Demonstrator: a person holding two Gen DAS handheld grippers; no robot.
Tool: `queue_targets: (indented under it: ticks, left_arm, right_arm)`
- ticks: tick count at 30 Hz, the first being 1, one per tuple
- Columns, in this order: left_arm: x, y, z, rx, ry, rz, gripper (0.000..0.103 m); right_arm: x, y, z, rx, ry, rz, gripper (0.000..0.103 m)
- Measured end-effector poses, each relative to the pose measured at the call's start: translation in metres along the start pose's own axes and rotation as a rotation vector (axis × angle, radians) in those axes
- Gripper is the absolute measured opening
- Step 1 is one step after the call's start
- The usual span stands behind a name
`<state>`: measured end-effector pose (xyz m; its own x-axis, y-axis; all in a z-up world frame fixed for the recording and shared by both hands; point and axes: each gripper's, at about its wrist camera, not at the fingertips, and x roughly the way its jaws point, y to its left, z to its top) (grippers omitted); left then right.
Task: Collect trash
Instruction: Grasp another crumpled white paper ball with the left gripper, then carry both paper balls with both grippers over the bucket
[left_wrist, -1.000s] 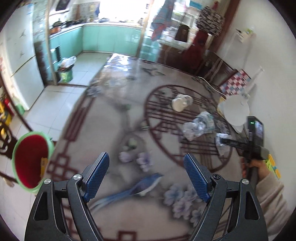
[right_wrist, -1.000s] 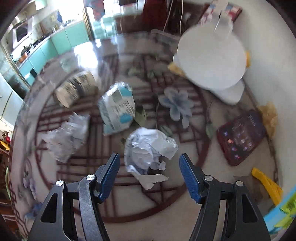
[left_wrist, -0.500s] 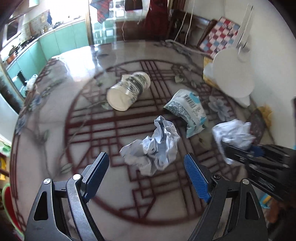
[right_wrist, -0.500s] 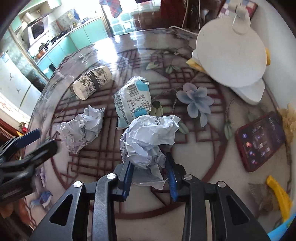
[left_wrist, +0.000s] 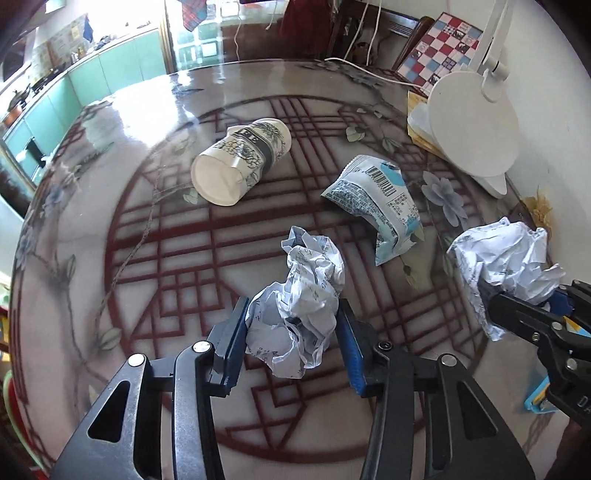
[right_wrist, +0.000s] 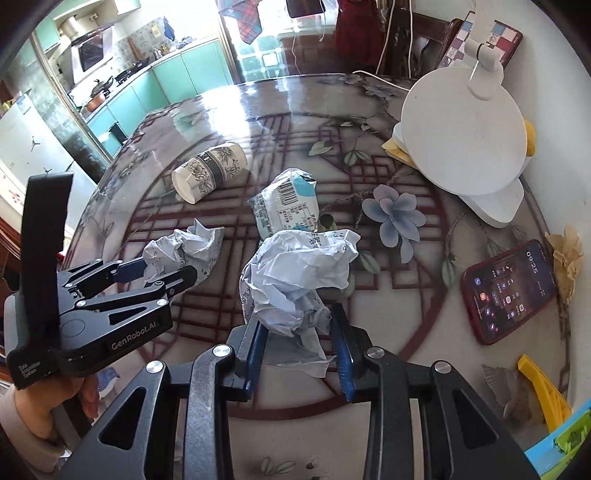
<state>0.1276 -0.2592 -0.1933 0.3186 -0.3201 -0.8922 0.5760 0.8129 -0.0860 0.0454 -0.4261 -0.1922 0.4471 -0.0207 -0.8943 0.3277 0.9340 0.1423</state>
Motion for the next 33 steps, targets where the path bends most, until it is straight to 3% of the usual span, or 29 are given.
queue_targets:
  ticks: [15,33]
  left_arm:
    - [-0.024,0.036,-0.032,-0.126,0.022,0.007,0.044]
    - [-0.080,0.087,-0.072,-0.248,-0.070,0.033,0.047]
  right_arm:
    - [-0.009,0.033,-0.015,-0.035,-0.002,0.042,0.031]
    - [-0.013,0.108,-0.025,-0.130,0.014,0.111,0.032]
